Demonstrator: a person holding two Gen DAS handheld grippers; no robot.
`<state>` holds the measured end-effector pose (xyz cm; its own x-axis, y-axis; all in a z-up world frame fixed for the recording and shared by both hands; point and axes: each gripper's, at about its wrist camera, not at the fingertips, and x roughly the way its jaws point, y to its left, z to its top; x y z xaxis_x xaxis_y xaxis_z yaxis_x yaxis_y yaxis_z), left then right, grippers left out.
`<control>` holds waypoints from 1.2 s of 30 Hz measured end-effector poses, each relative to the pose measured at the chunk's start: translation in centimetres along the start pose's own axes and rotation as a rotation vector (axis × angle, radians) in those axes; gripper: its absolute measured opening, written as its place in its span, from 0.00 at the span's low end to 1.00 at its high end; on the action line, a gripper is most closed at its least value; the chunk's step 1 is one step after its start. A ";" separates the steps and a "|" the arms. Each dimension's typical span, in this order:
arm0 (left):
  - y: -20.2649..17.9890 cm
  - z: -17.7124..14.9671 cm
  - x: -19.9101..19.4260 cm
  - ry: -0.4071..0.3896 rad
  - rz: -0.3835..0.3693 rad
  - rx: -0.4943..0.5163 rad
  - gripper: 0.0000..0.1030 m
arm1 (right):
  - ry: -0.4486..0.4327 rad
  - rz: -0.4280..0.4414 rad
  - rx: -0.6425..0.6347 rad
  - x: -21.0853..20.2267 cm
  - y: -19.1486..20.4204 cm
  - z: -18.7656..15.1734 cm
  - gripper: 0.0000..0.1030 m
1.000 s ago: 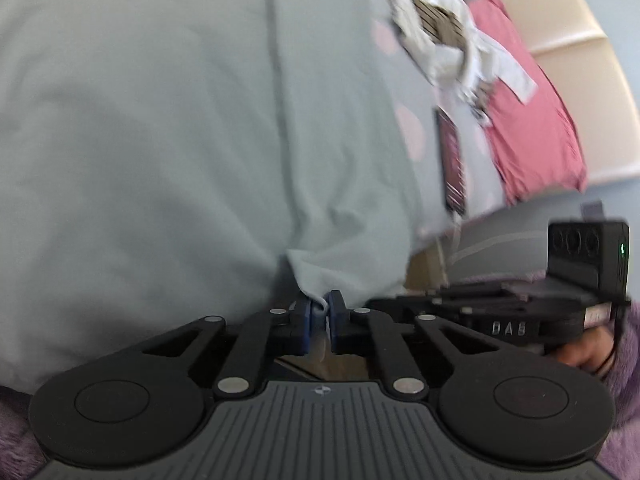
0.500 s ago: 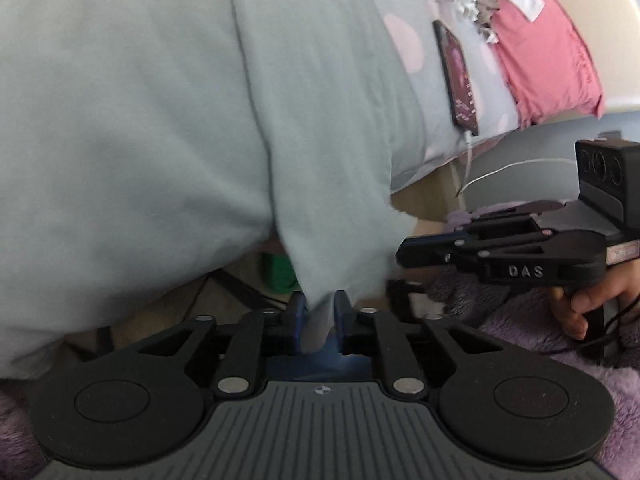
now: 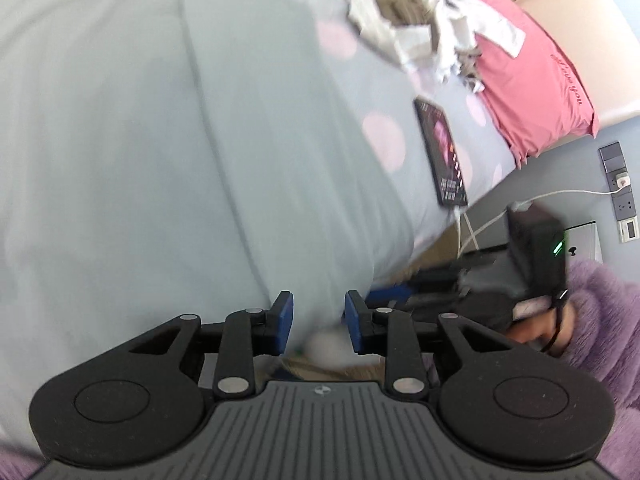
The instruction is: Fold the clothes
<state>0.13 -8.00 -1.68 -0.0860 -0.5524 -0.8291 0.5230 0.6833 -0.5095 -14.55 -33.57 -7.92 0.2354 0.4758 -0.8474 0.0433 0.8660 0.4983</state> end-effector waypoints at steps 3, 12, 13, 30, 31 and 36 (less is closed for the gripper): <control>-1.5 3.0 -0.2 -0.042 0.021 0.028 0.25 | 0.016 0.039 0.003 0.1 -0.2 -0.1 0.07; -6.9 15.2 2.6 -0.130 0.129 0.108 0.30 | 0.062 0.061 0.044 -2.4 -0.1 0.2 0.06; -7.0 16.3 3.4 -0.122 0.142 0.107 0.30 | 0.066 0.064 0.042 -2.5 0.0 0.2 0.06; -5.9 25.1 10.4 -0.063 0.274 0.062 0.00 | 0.083 0.146 0.069 -2.7 0.1 0.7 0.05; -5.8 25.1 10.0 -0.072 0.266 0.061 0.00 | 0.079 0.147 0.070 -3.0 0.1 0.7 0.05; -5.0 25.8 7.9 -0.118 0.222 0.011 0.00 | 0.087 0.138 0.055 -5.4 -0.3 1.1 0.05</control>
<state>18.73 -28.09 0.20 0.1314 -0.4420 -0.8873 0.5274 0.7891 -0.3150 -14.73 -36.54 -3.30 0.1577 0.6029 -0.7821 0.0696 0.7832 0.6178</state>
